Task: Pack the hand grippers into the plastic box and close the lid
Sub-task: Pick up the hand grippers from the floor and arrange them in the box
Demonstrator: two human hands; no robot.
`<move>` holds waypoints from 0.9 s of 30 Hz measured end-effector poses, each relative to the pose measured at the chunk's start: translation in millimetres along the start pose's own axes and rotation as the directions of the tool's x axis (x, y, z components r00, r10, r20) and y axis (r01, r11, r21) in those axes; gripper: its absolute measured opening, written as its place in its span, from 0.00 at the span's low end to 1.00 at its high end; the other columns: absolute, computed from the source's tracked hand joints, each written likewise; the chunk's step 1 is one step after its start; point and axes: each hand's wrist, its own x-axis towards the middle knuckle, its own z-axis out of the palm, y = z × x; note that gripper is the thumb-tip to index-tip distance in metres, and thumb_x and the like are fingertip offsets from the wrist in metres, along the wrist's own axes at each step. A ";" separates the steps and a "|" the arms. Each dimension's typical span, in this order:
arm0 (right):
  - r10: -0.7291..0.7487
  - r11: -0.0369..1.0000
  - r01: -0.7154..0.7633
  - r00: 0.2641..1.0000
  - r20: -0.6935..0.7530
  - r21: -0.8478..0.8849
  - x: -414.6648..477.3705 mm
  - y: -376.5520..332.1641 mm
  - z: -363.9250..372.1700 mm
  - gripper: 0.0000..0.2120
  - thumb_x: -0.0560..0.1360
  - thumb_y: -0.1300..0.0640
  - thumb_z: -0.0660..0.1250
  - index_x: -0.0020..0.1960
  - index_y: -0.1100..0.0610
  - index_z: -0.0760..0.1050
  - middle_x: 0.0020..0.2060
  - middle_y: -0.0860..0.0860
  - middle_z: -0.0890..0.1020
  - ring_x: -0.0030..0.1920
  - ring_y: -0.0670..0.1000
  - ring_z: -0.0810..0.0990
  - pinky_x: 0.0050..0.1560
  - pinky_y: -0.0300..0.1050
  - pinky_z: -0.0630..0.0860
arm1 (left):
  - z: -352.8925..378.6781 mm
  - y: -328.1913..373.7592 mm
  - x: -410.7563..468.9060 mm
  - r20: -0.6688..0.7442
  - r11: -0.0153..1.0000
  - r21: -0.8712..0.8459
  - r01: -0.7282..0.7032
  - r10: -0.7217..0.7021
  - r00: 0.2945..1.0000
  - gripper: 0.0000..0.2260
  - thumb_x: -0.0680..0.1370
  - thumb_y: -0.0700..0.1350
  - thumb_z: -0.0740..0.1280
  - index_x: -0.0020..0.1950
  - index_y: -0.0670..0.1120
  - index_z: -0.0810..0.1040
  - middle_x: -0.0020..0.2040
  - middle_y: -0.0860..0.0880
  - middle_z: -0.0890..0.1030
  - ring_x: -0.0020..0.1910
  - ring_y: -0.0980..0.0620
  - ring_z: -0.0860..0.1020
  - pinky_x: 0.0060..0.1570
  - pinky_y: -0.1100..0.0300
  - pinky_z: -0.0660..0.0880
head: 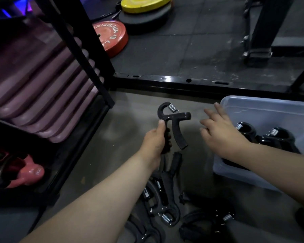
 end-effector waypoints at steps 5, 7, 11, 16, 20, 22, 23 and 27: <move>-0.040 0.991 0.043 0.999 -0.026 0.129 -9.8 2.3 -7.7 0.19 0.82 0.53 0.53 0.70 0.56 0.72 0.77 0.51 0.60 0.78 0.49 0.40 0.73 0.41 0.39 | 35.2 11.9 -20.5 0.095 0.998 0.022 -0.065 0.063 0.994 0.18 0.81 0.59 0.59 0.46 0.45 0.76 0.34 0.50 0.77 0.28 0.53 0.72 0.28 0.59 0.71; -0.055 0.982 0.062 0.997 -0.048 0.176 -13.5 4.4 -6.8 0.17 0.83 0.54 0.53 0.66 0.56 0.74 0.74 0.51 0.65 0.78 0.49 0.43 0.72 0.38 0.39 | 48.4 15.0 -28.6 0.107 0.995 0.004 -0.095 0.094 0.990 0.18 0.81 0.59 0.58 0.46 0.45 0.74 0.34 0.50 0.75 0.27 0.53 0.71 0.28 0.59 0.71; -0.044 0.953 0.067 0.995 -0.084 0.296 -11.0 7.9 -8.9 0.13 0.82 0.56 0.54 0.59 0.56 0.76 0.65 0.52 0.74 0.75 0.54 0.59 0.77 0.51 0.54 | 63.0 20.2 -39.9 0.048 0.983 0.016 -0.184 0.183 0.982 0.17 0.82 0.57 0.58 0.43 0.45 0.73 0.32 0.50 0.74 0.25 0.54 0.70 0.27 0.58 0.71; 0.089 0.875 -0.007 0.985 -0.145 0.484 -20.3 -3.8 -26.3 0.12 0.81 0.59 0.55 0.43 0.57 0.74 0.43 0.52 0.78 0.46 0.50 0.77 0.46 0.43 0.72 | 77.0 35.6 -54.0 0.063 0.963 -0.029 -0.268 0.269 0.961 0.15 0.82 0.54 0.59 0.45 0.44 0.72 0.33 0.48 0.75 0.28 0.52 0.72 0.30 0.58 0.71; 0.220 0.645 -0.104 0.974 -0.054 0.757 -28.7 -17.0 -45.3 0.13 0.81 0.51 0.58 0.45 0.57 0.76 0.38 0.49 0.81 0.36 0.45 0.78 0.39 0.40 0.74 | 85.5 42.6 -61.7 0.101 0.918 0.051 -0.392 0.386 0.917 0.13 0.78 0.61 0.61 0.41 0.53 0.75 0.40 0.47 0.82 0.41 0.45 0.81 0.45 0.45 0.80; 0.217 0.432 -0.102 0.976 0.006 0.896 -29.7 -19.0 -56.7 0.14 0.81 0.50 0.58 0.48 0.58 0.78 0.39 0.50 0.80 0.36 0.42 0.78 0.39 0.39 0.75 | 90.0 44.2 -64.0 0.134 0.866 0.123 -0.484 0.469 0.873 0.13 0.75 0.63 0.59 0.42 0.56 0.75 0.44 0.48 0.83 0.48 0.44 0.81 0.51 0.39 0.78; 0.182 0.351 -0.101 0.983 0.038 0.931 -30.7 -17.5 -63.4 0.16 0.81 0.49 0.58 0.49 0.58 0.79 0.40 0.50 0.81 0.37 0.41 0.80 0.39 0.36 0.76 | 93.2 45.4 -65.4 0.172 0.839 0.132 -0.528 0.505 0.846 0.13 0.76 0.62 0.59 0.44 0.56 0.76 0.45 0.48 0.83 0.48 0.44 0.81 0.52 0.40 0.78; 0.157 0.146 -0.183 0.974 0.160 0.972 -26.8 1.4 -75.5 0.29 0.76 0.39 0.62 0.57 0.66 0.79 0.54 0.67 0.81 0.53 0.62 0.82 0.56 0.56 0.77 | 103.9 42.6 -70.0 0.343 0.695 0.218 -0.685 0.602 0.721 0.14 0.81 0.53 0.58 0.53 0.49 0.81 0.53 0.46 0.78 0.55 0.54 0.77 0.60 0.59 0.73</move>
